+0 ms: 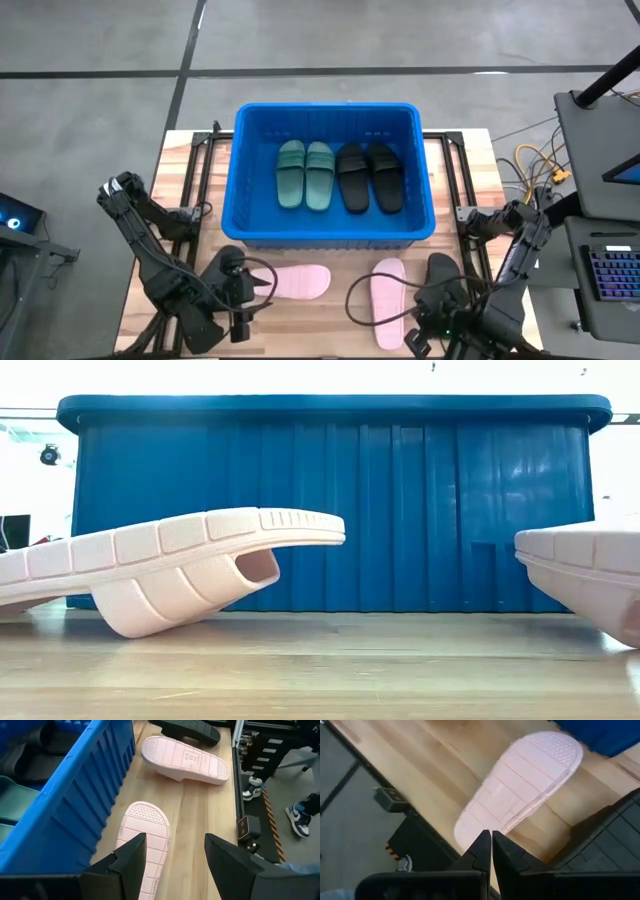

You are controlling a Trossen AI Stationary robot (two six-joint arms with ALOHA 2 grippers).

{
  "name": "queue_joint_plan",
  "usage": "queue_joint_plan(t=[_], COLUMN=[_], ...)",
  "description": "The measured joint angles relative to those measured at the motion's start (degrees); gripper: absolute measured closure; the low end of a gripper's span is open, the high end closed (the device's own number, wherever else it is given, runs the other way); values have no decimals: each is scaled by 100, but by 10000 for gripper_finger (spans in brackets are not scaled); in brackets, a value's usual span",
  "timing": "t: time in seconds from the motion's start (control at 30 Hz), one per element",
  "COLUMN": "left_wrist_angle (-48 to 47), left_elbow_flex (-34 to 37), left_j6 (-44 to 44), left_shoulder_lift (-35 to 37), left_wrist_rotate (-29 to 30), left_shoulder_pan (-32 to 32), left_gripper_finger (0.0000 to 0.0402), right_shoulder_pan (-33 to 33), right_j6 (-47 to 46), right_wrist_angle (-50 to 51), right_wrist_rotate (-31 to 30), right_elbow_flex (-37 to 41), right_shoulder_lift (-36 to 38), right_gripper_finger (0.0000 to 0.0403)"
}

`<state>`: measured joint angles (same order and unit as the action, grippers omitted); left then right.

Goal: Pick and place slides into bin
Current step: Put the right pink slide into the bin

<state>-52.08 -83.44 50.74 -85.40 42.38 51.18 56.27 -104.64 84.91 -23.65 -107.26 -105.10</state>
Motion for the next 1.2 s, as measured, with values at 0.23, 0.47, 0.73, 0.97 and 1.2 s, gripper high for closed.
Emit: queue_joint_plan(t=[0.23,0.47,0.73,0.97,1.2], left_wrist_angle=[63,64,66,87,88], left_elbow_flex=[2,2,2,-4,-7], left_j6=[-82,-229,-372,-514,-520], left_shoulder_lift=[13,15,15,15,15], left_wrist_rotate=[16,147,163,163,163], left_shoulder_pan=[-4,-61,-191,-287,-334], left_gripper_finger=[217,217,217,217,217], right_shoulder_pan=[84,186,184,184,180], right_j6=[-696,-978,-1208,-1897,-1972], right_wrist_angle=[-262,-1045,-1834,-2548,-3177], right_wrist_rotate=[19,681,958,883,556], right_elbow_flex=[659,1272,1975,2423,2678], right_shoulder_lift=[17,6,37,39,39], right_gripper_finger=[394,393,344,263,189])
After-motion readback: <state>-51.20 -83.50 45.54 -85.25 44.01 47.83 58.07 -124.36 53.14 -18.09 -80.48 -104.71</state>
